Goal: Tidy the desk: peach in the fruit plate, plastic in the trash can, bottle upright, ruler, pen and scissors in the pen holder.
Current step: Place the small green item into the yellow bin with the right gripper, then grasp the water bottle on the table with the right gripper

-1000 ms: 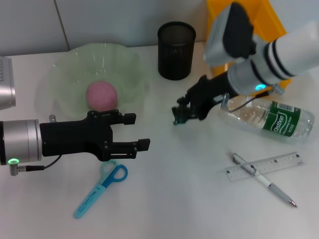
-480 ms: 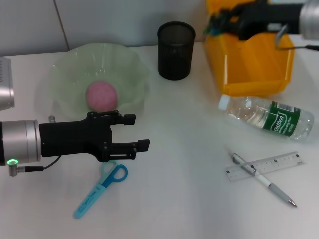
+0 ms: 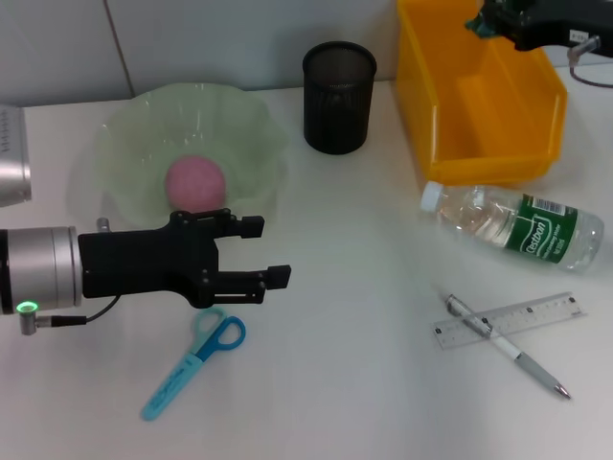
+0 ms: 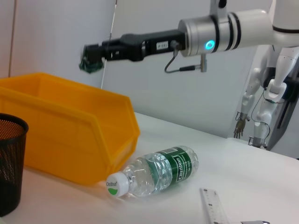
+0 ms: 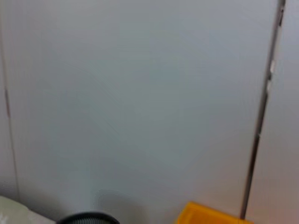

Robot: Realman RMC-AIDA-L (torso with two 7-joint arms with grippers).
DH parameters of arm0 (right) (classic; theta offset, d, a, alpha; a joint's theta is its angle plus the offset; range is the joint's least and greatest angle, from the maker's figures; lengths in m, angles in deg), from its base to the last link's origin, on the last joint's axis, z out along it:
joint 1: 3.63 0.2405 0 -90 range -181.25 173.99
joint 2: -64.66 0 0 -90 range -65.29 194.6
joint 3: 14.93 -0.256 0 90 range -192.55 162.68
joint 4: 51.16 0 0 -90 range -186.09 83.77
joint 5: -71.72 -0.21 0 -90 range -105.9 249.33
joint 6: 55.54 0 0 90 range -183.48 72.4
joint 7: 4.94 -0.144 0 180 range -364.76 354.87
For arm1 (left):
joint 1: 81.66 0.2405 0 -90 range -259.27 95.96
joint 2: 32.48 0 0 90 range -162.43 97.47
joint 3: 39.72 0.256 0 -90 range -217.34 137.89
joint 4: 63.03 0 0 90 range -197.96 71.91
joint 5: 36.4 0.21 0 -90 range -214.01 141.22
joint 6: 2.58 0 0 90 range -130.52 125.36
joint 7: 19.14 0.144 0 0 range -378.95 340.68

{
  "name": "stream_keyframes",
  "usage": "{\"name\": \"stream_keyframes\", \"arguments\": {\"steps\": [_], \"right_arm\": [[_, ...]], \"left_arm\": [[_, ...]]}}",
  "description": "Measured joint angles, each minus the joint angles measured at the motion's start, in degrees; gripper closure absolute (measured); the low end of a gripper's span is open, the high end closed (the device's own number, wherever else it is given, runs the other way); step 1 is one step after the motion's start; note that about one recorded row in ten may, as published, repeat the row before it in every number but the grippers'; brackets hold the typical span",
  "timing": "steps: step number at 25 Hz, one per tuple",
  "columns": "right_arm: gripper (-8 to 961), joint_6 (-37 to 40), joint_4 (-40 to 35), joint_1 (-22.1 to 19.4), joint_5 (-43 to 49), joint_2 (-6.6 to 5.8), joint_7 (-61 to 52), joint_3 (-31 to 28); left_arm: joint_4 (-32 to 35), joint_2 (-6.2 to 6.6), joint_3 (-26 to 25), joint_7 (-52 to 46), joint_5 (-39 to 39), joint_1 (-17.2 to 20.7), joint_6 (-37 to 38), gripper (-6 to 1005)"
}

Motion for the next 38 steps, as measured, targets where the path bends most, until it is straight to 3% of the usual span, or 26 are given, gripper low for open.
{"name": "stream_keyframes", "arguments": {"steps": [11, 22, 30, 33, 35, 36, 37, 38], "right_arm": [[660, -4.9, 5.1, 1.7, 0.3, -0.3, 0.2, 0.0], [230, -5.0, 4.5, 1.6, -0.1, 0.2, 0.0, 0.0], [185, -4.6, 4.1, 0.9, -3.4, 0.29, 0.0, -0.6], [174, -0.9, 2.8, -1.1, -10.8, -0.05, 0.5, -0.7], [174, 8.8, 1.9, -3.6, -18.9, -1.16, 2.0, -0.7], [174, 8.8, 1.9, -3.6, -18.9, -1.16, 2.0, -0.7], [174, 15.8, 1.8, -4.8, -22.6, -2.19, 2.5, -0.7], [174, 15.8, 1.8, -4.8, -22.6, -2.19, 2.5, -0.7]], "left_arm": [[0.1, 0.07, 0.0, -0.2, 0.0, 0.1, 0.0, 189], [0.2, 0.09, 0.0, -0.2, 0.0, 0.4, 0.1, 189], [0.2, 0.09, 0.0, -0.2, 0.0, 0.5, 0.2, 189], [0.2, 0.09, 0.0, -0.2, 0.0, 0.5, 0.3, 189], [0.2, 0.09, 0.0, -0.2, 0.0, 0.5, 0.5, 189], [0.2, 0.09, 0.0, -0.2, 0.0, 0.5, 0.5, 189], [0.2, 0.08, 0.0, -0.2, 0.0, 0.5, 0.6, 189], [0.2, 0.04, 0.0, -0.2, 0.0, 0.5, 0.8, 189]]}}
